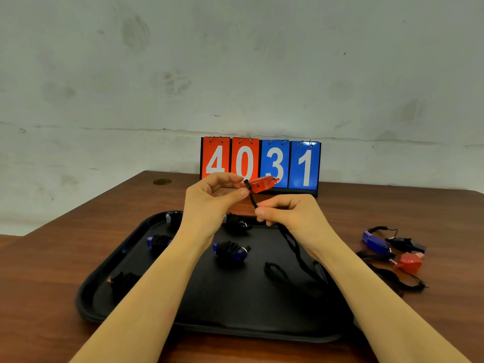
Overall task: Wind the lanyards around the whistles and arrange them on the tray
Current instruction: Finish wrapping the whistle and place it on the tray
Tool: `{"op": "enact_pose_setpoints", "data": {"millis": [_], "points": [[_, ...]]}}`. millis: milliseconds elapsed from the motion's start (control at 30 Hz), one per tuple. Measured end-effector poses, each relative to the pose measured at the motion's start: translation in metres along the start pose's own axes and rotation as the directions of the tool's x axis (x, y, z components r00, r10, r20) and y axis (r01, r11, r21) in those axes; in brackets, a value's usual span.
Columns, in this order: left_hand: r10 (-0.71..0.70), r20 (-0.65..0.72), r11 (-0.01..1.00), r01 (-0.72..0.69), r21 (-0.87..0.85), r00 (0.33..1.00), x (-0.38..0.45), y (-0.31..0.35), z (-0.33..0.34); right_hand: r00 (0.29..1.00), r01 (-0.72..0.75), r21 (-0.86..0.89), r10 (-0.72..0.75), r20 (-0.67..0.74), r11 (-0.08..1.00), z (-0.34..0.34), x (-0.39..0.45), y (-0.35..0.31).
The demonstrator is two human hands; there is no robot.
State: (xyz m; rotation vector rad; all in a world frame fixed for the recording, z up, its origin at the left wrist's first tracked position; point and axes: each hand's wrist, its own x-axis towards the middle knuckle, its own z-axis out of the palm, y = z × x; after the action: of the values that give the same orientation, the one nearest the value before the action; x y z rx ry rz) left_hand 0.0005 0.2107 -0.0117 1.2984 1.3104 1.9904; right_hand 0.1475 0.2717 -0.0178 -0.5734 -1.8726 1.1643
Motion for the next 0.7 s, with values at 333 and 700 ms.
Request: {"op": "enact_pose_setpoints", "data": {"millis": [333,700], "points": [[0.054,-0.011,0.945,-0.048,0.322,0.998,0.002,-0.005,-0.001,0.996,0.085,-0.14,-0.081,0.033,0.986,-0.004,-0.003,-0.006],[0.064,0.164,0.887,-0.132,0.443,0.984,0.002,-0.006,0.0,0.859,0.323,-0.727,-0.51,-0.043,0.605,0.001,-0.001,0.009]]}}
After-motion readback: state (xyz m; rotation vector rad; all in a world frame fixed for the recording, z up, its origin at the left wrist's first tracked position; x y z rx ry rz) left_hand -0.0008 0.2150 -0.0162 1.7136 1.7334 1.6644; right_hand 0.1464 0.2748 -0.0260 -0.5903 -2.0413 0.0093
